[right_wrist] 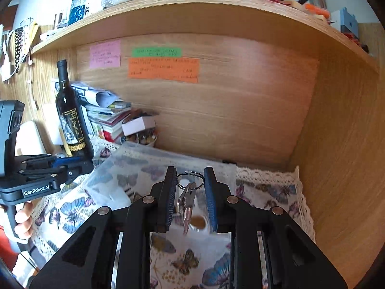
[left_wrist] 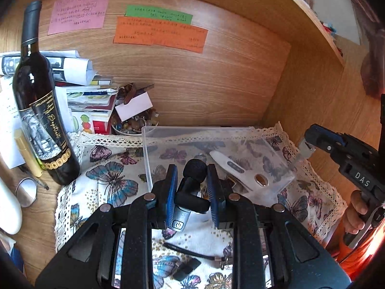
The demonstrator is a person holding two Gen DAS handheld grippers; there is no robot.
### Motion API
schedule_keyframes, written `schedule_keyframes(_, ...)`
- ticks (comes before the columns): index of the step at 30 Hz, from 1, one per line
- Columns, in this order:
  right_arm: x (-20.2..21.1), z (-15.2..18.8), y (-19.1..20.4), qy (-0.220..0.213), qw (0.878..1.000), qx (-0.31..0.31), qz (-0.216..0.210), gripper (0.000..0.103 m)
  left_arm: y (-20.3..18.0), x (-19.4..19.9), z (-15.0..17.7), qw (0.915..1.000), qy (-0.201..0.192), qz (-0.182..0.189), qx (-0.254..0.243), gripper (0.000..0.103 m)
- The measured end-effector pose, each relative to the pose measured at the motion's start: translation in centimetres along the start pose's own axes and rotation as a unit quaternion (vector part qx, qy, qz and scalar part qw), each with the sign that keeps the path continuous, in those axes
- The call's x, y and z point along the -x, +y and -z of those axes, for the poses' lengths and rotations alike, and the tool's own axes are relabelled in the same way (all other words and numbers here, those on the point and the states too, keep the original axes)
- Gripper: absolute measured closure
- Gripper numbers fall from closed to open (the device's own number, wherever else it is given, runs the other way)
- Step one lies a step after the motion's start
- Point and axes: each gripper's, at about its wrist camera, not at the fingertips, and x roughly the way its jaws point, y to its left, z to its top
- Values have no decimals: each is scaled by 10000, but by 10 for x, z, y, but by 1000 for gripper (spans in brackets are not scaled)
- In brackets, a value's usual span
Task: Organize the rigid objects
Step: 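Carry the keys into the box with the right gripper while the left places the black item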
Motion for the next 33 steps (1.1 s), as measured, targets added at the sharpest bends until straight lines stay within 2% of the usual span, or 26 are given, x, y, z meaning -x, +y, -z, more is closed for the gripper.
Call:
schedule_keyframes(10, -46, 3, 7, 337, 9982, -55, -487, 82, -3, -42, -6, 9992, 223, -269, -205, 79)
schedule_keyframes(18, -86, 16, 14, 911, 9914, -112, -929, 82, -2, -69, 1, 9976, 486, -410, -263, 79)
schedule_keyframes(23, -105, 26, 12, 1241, 9889, -135, -806, 81, -4, -72, 4, 9973, 517, -424, -304, 79)
schedule_keyframes(30, -111, 36, 8, 1477, 9874, -99, -563, 80, -12, -62, 6, 9973, 440, -425, -417, 61)
schedule_keyframes(33, -103, 34, 8, 1402, 9888, -71, -514, 67, -16, -52, 5, 9976, 363, -393, -441, 53)
